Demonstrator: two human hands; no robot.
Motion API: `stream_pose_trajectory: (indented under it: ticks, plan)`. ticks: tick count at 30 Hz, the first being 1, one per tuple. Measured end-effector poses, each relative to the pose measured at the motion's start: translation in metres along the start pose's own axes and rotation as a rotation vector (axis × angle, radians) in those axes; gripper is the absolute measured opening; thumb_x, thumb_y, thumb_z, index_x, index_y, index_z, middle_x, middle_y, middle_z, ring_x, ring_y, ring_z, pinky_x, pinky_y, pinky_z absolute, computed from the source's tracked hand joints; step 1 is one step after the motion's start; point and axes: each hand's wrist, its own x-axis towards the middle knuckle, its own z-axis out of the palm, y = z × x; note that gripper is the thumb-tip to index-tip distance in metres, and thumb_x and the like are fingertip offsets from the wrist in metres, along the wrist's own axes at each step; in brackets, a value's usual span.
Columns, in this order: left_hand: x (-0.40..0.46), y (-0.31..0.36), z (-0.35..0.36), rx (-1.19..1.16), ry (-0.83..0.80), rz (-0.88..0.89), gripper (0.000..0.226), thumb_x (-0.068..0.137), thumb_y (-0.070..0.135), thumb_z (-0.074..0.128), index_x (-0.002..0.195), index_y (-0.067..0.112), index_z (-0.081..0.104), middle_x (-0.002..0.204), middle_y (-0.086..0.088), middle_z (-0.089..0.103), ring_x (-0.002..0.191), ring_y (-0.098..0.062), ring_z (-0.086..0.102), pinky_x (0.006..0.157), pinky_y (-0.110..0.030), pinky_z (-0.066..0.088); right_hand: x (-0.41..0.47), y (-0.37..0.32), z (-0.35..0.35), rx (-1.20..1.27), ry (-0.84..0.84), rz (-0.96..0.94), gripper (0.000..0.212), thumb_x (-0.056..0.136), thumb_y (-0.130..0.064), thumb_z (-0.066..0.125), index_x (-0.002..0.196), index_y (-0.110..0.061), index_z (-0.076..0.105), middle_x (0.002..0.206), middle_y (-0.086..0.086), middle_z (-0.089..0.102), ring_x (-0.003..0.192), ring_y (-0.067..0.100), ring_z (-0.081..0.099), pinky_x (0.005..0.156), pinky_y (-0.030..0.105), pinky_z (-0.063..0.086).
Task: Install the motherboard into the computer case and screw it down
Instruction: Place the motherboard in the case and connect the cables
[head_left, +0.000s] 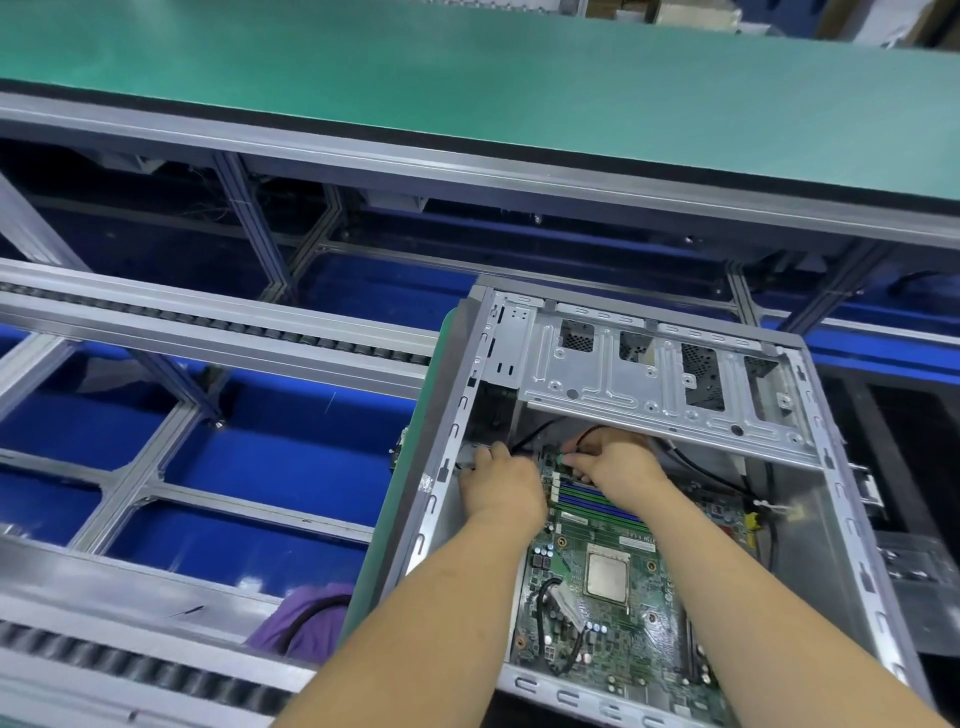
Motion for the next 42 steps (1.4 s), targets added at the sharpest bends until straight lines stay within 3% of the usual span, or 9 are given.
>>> stream_pose_trajectory:
  ticks: [5, 7, 10, 14, 16, 28, 33, 37, 42]
  plan:
    - [-0.001, 0.001, 0.000, 0.018, -0.034, -0.003, 0.051, 0.092, 0.027, 0.056, 0.140, 0.014, 0.046, 0.148, -0.011, 0.033, 0.138, -0.031, 0.027, 0.104, -0.046, 0.035, 0.008, -0.001, 0.002, 0.015, -0.031, 0.061, 0.013, 0.100, -0.025, 0.065, 0.088, -0.029, 0.063, 0.069, -0.007, 0.066, 0.043, -0.006, 0.054, 0.039, 0.008, 0.035]
    - [-0.001, 0.002, 0.000, 0.035, -0.037, -0.002, 0.053, 0.092, 0.028, 0.055, 0.142, 0.013, 0.044, 0.149, -0.012, 0.032, 0.139, -0.032, 0.026, 0.105, -0.046, 0.035, 0.010, 0.000, 0.005, 0.060, -0.026, 0.055, 0.004, 0.100, -0.020, 0.064, 0.099, -0.021, 0.068, 0.072, -0.005, 0.067, 0.052, -0.001, 0.058, 0.050, 0.010, 0.042]
    - [0.000, 0.003, 0.000, 0.087, -0.043, 0.004, 0.059, 0.091, 0.030, 0.055, 0.145, 0.011, 0.039, 0.149, -0.012, 0.031, 0.139, -0.032, 0.025, 0.104, -0.046, 0.035, 0.012, 0.001, 0.009, 0.046, -0.009, 0.040, 0.013, 0.100, -0.018, 0.063, 0.111, -0.014, 0.070, 0.075, -0.002, 0.069, 0.061, 0.006, 0.057, 0.060, 0.018, 0.043]
    - [0.000, 0.005, 0.000, 0.130, -0.056, 0.013, 0.061, 0.092, 0.032, 0.055, 0.146, 0.011, 0.037, 0.149, -0.012, 0.030, 0.139, -0.034, 0.025, 0.104, -0.047, 0.034, 0.012, 0.002, 0.013, -0.026, 0.019, 0.022, 0.013, 0.101, -0.021, 0.063, 0.110, -0.014, 0.069, 0.074, -0.003, 0.066, 0.040, -0.004, 0.050, 0.039, 0.008, 0.031]
    - [0.000, 0.005, 0.001, 0.140, -0.056, 0.017, 0.061, 0.092, 0.033, 0.055, 0.146, 0.011, 0.038, 0.148, -0.012, 0.031, 0.138, -0.034, 0.026, 0.103, -0.047, 0.035, 0.012, 0.003, 0.013, -0.037, 0.029, 0.010, 0.012, 0.101, -0.021, 0.063, 0.109, -0.014, 0.069, 0.074, -0.003, 0.066, 0.034, -0.008, 0.046, 0.037, 0.008, 0.031]
    - [0.002, 0.008, 0.000, 0.155, -0.104, 0.007, 0.060, 0.090, 0.034, 0.056, 0.144, 0.014, 0.040, 0.145, -0.011, 0.031, 0.133, -0.031, 0.030, 0.096, -0.044, 0.038, 0.011, 0.002, 0.019, -0.007, 0.110, -0.024, 0.007, 0.096, -0.019, 0.071, 0.100, -0.014, 0.074, 0.066, -0.008, 0.066, 0.052, -0.003, 0.057, 0.042, 0.005, 0.035]
    - [0.002, 0.009, 0.000, 0.153, -0.104, 0.004, 0.060, 0.090, 0.034, 0.055, 0.144, 0.013, 0.040, 0.145, -0.011, 0.031, 0.132, -0.031, 0.031, 0.094, -0.043, 0.038, 0.007, -0.001, 0.018, -0.036, 0.098, -0.036, 0.008, 0.097, -0.020, 0.070, 0.102, -0.015, 0.073, 0.074, -0.002, 0.068, 0.073, 0.014, 0.066, 0.062, 0.015, 0.046]
    - [0.003, 0.009, 0.001, 0.153, -0.100, 0.002, 0.060, 0.090, 0.034, 0.055, 0.144, 0.014, 0.039, 0.144, -0.011, 0.031, 0.132, -0.030, 0.031, 0.094, -0.043, 0.037, 0.005, -0.002, 0.018, -0.062, 0.094, -0.048, 0.004, 0.097, -0.024, 0.069, 0.099, -0.020, 0.070, 0.084, 0.001, 0.068, 0.070, 0.012, 0.059, 0.048, 0.006, 0.035]
    - [0.004, 0.010, 0.001, 0.165, -0.104, 0.001, 0.060, 0.090, 0.034, 0.055, 0.144, 0.013, 0.039, 0.145, -0.012, 0.031, 0.132, -0.031, 0.031, 0.095, -0.043, 0.037, 0.004, -0.002, 0.017, -0.063, 0.097, -0.061, 0.007, 0.097, -0.024, 0.069, 0.102, -0.018, 0.071, 0.086, 0.001, 0.069, 0.074, 0.012, 0.060, 0.053, 0.008, 0.035]
